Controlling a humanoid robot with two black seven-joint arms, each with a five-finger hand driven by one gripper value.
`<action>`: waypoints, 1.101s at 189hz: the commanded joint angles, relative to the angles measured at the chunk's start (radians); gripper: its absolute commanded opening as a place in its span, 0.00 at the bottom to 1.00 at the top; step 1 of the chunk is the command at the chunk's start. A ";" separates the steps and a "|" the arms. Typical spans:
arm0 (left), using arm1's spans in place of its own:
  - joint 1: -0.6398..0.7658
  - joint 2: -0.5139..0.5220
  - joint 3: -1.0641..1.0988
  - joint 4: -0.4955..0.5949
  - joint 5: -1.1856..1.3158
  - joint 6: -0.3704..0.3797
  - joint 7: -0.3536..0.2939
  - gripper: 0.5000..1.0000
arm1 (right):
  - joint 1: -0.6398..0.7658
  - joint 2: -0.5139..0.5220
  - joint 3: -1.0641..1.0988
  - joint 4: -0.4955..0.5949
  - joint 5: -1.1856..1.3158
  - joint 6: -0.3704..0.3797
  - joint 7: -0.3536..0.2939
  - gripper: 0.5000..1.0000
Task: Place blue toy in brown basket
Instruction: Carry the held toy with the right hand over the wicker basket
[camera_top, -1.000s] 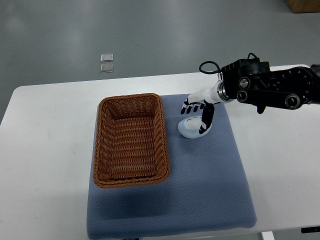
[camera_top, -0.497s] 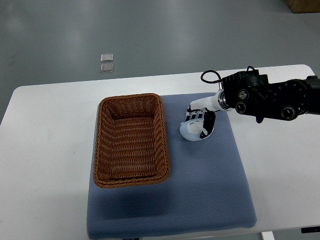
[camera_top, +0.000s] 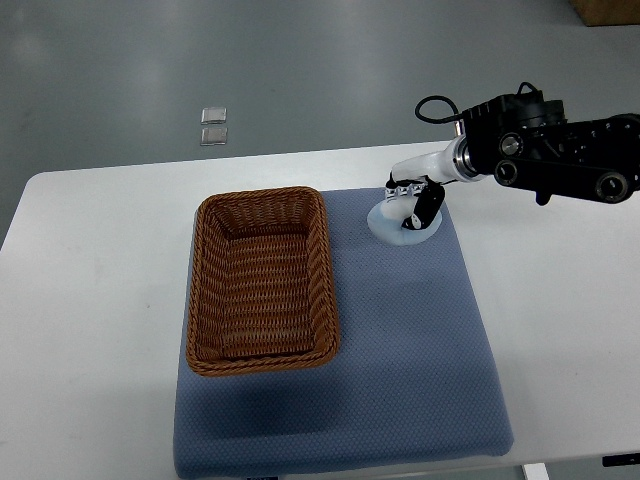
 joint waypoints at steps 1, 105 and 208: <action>0.000 0.000 0.001 -0.005 0.001 -0.001 0.000 1.00 | 0.085 -0.028 0.000 0.049 0.033 0.017 0.000 0.04; 0.000 0.000 0.001 -0.009 0.002 -0.001 0.000 1.00 | 0.244 0.328 -0.008 -0.083 0.208 -0.008 0.005 0.05; 0.000 0.000 0.000 -0.006 0.001 -0.001 0.000 1.00 | 0.020 0.425 0.006 -0.195 0.211 -0.128 0.009 0.11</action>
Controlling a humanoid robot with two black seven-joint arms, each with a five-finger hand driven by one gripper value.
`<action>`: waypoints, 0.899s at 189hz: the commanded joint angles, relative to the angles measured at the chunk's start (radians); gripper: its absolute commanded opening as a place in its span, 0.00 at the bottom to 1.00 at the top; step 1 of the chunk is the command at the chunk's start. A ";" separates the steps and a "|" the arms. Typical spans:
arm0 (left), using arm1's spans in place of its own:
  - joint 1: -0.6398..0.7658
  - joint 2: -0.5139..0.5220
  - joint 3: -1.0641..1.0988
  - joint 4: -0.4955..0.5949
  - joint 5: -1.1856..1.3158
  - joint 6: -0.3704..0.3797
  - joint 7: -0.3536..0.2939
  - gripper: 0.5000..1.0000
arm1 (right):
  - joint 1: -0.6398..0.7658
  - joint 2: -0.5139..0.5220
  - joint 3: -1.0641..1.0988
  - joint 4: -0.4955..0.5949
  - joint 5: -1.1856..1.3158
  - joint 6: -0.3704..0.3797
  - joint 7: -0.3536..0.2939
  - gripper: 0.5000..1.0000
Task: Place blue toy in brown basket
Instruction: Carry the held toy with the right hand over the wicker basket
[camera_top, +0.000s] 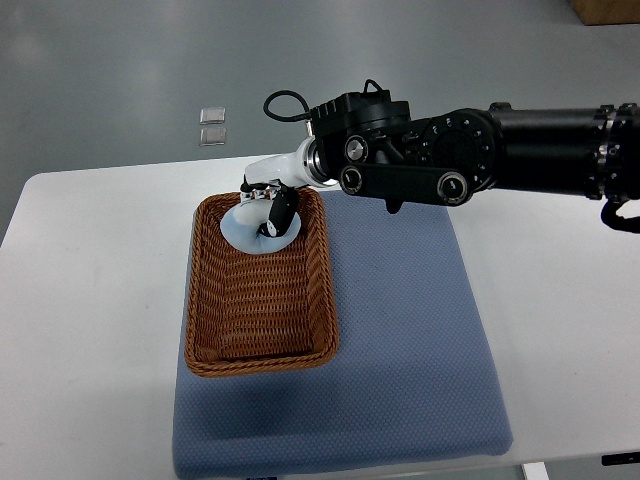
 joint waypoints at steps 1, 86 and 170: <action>0.000 0.000 0.000 0.000 0.000 0.000 0.000 1.00 | -0.040 0.000 0.002 -0.003 0.003 -0.021 0.002 0.11; 0.000 0.000 0.002 -0.003 0.002 0.000 0.000 1.00 | -0.124 0.000 0.042 -0.011 0.040 -0.107 0.019 0.17; 0.000 0.000 0.002 -0.003 0.002 0.000 0.000 1.00 | -0.207 0.000 0.043 -0.009 0.038 -0.113 0.031 0.18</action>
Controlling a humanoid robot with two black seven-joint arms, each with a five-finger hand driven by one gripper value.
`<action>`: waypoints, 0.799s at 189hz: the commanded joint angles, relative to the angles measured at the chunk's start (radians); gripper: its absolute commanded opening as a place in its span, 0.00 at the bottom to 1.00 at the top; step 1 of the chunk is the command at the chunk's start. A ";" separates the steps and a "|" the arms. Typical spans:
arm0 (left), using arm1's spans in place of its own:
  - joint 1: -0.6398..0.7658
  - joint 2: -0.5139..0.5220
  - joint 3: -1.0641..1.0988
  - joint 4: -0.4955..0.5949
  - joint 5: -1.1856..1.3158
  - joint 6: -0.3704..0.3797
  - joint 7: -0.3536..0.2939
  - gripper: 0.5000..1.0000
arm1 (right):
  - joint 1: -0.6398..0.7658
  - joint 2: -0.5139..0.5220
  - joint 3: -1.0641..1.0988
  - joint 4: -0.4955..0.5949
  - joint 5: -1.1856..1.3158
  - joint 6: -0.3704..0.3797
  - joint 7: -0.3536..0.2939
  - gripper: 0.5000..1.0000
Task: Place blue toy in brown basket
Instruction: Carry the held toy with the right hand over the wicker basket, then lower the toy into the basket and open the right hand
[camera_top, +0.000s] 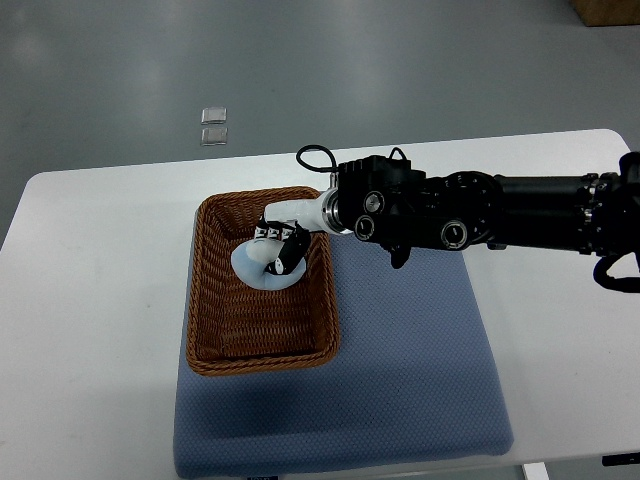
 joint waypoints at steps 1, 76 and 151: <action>0.000 0.000 0.000 -0.003 0.001 0.000 0.000 1.00 | -0.015 0.000 0.000 0.000 -0.001 0.000 0.009 0.18; 0.000 0.000 0.000 0.000 0.001 0.000 0.000 1.00 | -0.042 0.000 0.001 0.003 0.001 -0.049 0.048 0.63; 0.000 0.000 0.000 0.003 0.000 0.001 0.000 1.00 | 0.004 0.000 0.118 -0.001 0.001 -0.028 0.046 0.72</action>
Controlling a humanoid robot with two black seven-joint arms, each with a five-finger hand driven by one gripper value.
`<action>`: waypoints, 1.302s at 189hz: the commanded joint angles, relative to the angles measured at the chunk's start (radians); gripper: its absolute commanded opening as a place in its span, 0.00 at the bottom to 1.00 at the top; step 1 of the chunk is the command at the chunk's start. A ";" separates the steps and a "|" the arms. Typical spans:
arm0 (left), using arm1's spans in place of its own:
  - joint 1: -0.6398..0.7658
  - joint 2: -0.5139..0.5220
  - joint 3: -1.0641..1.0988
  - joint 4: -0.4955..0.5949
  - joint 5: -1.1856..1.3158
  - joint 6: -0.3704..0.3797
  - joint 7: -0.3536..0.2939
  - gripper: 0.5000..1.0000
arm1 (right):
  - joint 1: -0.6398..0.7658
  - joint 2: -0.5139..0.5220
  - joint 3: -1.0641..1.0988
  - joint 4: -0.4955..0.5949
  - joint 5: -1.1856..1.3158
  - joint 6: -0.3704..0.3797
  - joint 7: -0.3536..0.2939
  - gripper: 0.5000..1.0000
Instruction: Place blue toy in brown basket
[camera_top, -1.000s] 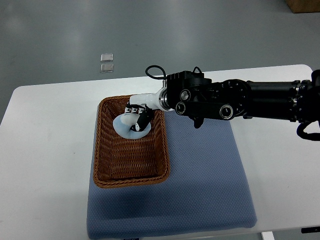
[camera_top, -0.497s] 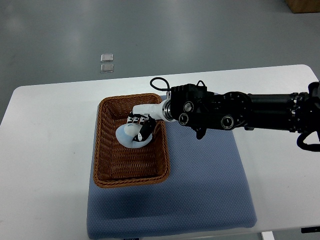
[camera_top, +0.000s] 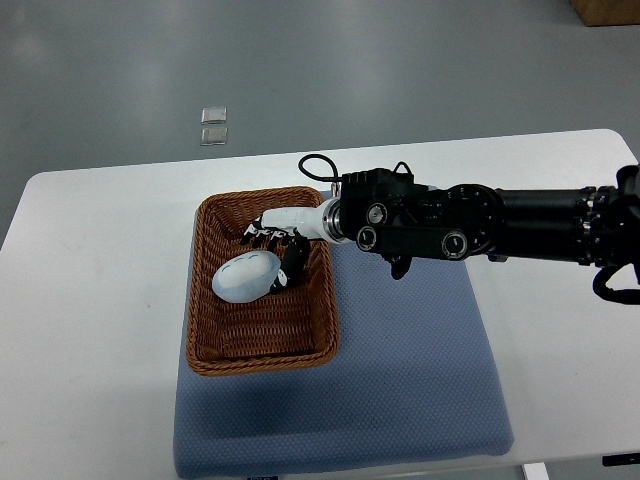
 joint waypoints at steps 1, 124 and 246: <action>0.000 0.000 0.000 0.004 -0.001 0.001 0.000 1.00 | 0.026 0.000 0.080 -0.002 0.000 0.009 0.000 0.72; 0.000 0.000 0.000 0.002 -0.001 0.001 0.000 1.00 | -0.434 -0.178 1.057 -0.057 0.202 -0.040 0.101 0.72; 0.000 0.000 0.000 0.005 -0.001 0.001 0.000 1.00 | -0.699 -0.098 1.241 -0.117 0.322 0.016 0.319 0.79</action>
